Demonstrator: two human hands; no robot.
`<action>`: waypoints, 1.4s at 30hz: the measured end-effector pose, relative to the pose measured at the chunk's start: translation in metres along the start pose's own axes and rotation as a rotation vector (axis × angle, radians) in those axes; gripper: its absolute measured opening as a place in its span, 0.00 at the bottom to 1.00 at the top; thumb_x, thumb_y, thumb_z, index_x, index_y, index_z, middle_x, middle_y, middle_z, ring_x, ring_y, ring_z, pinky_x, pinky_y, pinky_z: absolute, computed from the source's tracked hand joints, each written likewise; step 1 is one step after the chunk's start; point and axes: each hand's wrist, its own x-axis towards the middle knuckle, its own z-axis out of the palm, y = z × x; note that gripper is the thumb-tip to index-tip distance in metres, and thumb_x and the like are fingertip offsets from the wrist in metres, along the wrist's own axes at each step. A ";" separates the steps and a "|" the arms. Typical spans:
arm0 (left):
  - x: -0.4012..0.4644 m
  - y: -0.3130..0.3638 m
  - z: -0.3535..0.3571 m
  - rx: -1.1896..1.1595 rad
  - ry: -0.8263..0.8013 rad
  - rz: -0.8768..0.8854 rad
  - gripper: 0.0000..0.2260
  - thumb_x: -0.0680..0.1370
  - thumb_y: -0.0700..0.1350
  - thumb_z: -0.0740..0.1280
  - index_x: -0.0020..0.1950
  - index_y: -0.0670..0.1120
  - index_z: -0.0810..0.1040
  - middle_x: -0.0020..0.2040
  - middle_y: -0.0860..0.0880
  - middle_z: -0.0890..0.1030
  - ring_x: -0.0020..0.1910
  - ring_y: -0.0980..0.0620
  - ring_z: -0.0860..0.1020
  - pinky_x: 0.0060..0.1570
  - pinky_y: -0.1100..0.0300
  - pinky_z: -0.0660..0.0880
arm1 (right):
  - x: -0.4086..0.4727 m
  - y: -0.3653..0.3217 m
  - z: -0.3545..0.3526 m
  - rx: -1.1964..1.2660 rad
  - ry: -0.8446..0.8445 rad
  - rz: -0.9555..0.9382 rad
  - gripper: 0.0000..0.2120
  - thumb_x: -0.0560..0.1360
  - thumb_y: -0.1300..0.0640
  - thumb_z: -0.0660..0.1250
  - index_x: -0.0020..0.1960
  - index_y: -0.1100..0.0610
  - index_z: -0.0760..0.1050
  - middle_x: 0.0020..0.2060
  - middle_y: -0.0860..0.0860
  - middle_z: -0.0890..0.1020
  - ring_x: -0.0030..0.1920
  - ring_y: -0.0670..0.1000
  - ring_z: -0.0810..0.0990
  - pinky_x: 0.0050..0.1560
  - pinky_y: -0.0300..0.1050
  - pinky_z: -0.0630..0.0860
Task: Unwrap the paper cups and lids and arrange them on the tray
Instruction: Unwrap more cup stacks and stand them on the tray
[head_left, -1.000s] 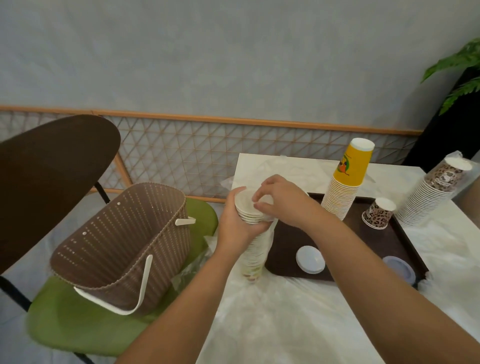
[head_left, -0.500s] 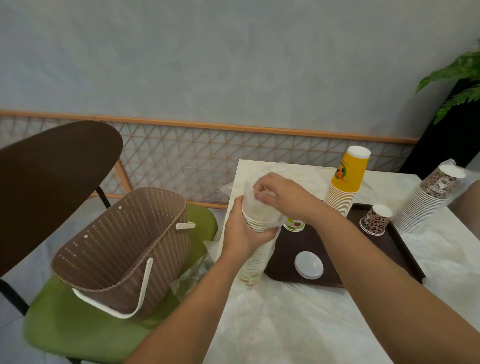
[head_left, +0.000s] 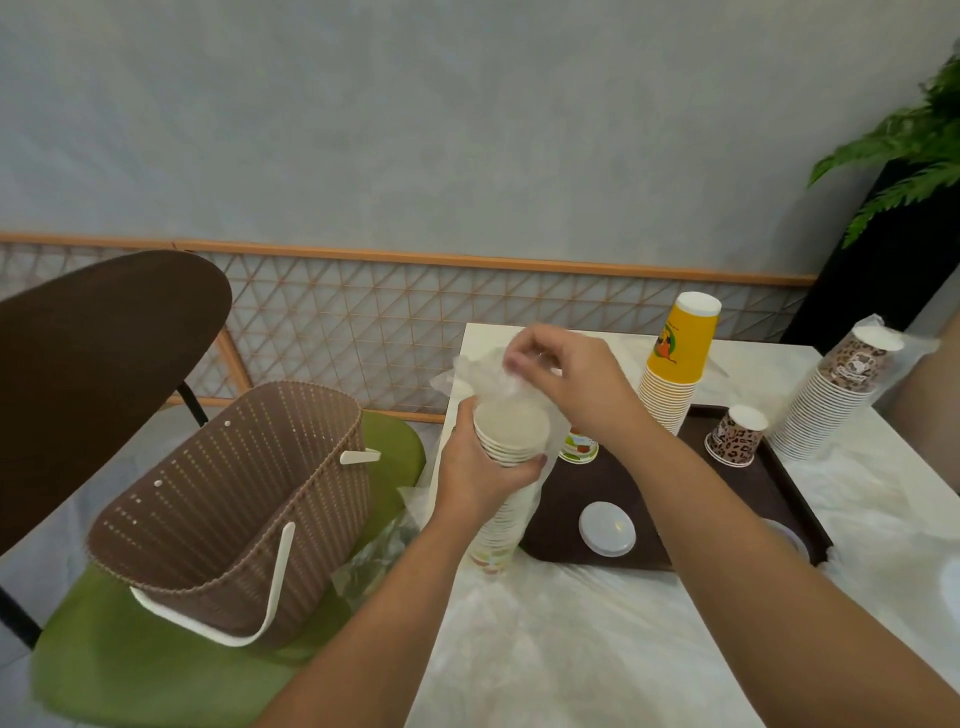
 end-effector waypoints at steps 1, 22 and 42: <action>0.000 -0.001 0.000 -0.003 0.003 0.001 0.34 0.62 0.48 0.80 0.62 0.54 0.66 0.52 0.56 0.77 0.52 0.54 0.76 0.47 0.62 0.71 | 0.002 -0.001 -0.001 0.061 0.073 0.016 0.05 0.77 0.59 0.65 0.43 0.52 0.75 0.37 0.45 0.81 0.40 0.45 0.79 0.45 0.38 0.73; 0.000 -0.023 0.005 -0.039 -0.006 0.005 0.39 0.56 0.61 0.76 0.63 0.53 0.70 0.53 0.61 0.77 0.53 0.62 0.76 0.48 0.75 0.69 | -0.040 0.037 0.011 0.477 -0.155 0.280 0.26 0.71 0.49 0.68 0.67 0.44 0.64 0.63 0.41 0.72 0.60 0.38 0.75 0.55 0.34 0.74; -0.009 -0.062 0.002 0.066 -0.133 -0.038 0.41 0.55 0.59 0.74 0.66 0.50 0.69 0.55 0.56 0.78 0.56 0.56 0.77 0.53 0.62 0.75 | -0.062 0.067 0.075 0.386 -0.108 0.388 0.32 0.64 0.58 0.79 0.55 0.35 0.66 0.53 0.33 0.77 0.53 0.29 0.74 0.50 0.26 0.72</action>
